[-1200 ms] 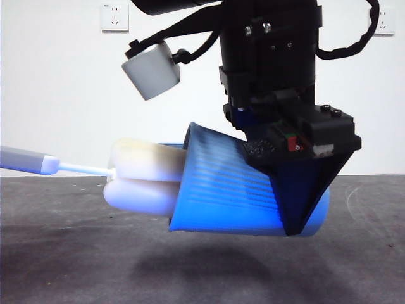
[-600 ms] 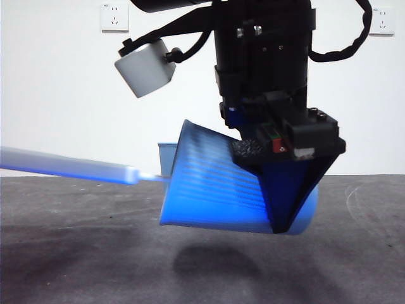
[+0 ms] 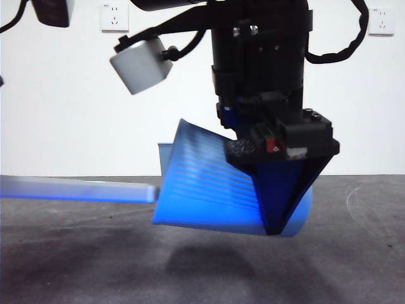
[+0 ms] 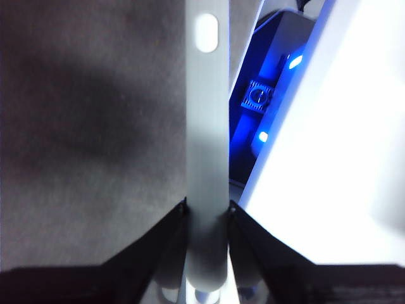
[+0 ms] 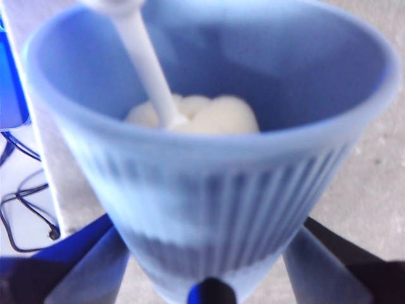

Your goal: Pick up the cup brush,pick up the cup,insert the brush into the cup,clean the cup,put the cup brush back,put the cup back to the fixed position on the table

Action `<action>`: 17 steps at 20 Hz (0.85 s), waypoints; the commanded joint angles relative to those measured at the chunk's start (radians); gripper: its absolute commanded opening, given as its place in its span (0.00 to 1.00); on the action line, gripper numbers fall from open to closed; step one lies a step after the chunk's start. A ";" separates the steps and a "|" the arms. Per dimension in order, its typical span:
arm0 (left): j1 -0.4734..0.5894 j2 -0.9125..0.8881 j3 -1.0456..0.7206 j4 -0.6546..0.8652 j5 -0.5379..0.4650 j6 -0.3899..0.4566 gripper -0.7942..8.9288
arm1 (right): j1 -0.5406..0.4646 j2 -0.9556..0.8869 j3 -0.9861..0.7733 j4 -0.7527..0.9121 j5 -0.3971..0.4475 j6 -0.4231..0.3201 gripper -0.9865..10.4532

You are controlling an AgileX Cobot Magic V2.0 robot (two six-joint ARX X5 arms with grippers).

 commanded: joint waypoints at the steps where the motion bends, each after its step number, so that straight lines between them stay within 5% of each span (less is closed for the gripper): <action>1: 0.002 -0.019 0.000 -0.020 -0.030 -0.027 0.07 | 0.005 0.006 0.003 0.000 -0.003 0.011 0.07; 17: 0.077 -0.221 0.000 -0.243 -0.092 -0.056 0.07 | 0.005 0.006 0.003 -0.003 0.009 0.018 0.07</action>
